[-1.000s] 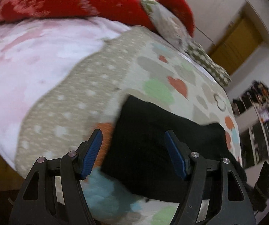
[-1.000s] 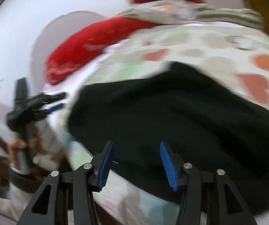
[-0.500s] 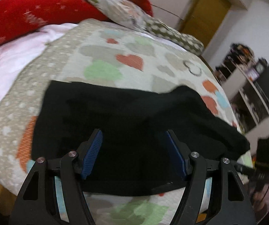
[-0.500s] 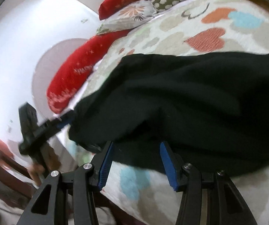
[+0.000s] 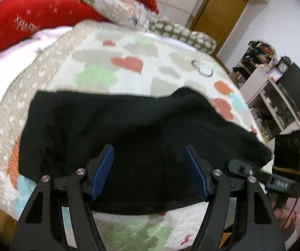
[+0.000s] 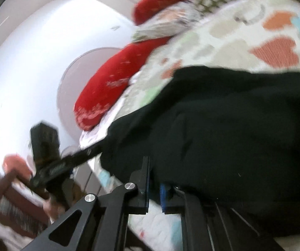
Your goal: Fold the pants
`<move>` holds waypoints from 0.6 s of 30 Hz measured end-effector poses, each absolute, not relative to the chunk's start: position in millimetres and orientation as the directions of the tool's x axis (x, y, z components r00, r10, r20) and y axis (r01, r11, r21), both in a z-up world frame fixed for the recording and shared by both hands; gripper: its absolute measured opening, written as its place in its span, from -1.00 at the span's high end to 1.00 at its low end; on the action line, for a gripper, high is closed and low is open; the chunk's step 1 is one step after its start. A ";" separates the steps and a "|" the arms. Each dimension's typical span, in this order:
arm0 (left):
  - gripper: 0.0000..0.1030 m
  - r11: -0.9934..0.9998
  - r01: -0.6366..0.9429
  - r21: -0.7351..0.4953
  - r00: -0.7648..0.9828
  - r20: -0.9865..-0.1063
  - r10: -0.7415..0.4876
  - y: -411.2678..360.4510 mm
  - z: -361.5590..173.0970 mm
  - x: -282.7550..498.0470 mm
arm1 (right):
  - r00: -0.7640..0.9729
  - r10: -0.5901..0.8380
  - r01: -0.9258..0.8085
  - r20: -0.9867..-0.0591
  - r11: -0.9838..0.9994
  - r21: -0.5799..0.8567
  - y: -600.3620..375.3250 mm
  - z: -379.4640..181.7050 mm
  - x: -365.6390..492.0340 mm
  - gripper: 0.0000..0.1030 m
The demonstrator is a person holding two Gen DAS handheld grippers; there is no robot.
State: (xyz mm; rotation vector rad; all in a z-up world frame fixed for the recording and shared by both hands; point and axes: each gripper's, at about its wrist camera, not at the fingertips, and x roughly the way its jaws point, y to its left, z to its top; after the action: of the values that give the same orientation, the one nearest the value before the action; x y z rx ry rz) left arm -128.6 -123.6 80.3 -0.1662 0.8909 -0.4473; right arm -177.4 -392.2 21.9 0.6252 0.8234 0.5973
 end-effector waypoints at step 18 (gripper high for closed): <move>-0.34 0.890 0.339 -0.306 0.469 -0.765 -0.441 -155.1 57.3 -126.2 | 0.741 0.223 0.098 -0.634 0.897 0.430 -531.8 65.2 -262.5 0.12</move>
State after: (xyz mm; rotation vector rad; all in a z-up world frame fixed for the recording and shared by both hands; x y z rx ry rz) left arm -126.2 -155.1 57.3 -0.1167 0.9714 -0.4794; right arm -262.5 -531.8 65.2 0.4625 0.7403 0.0709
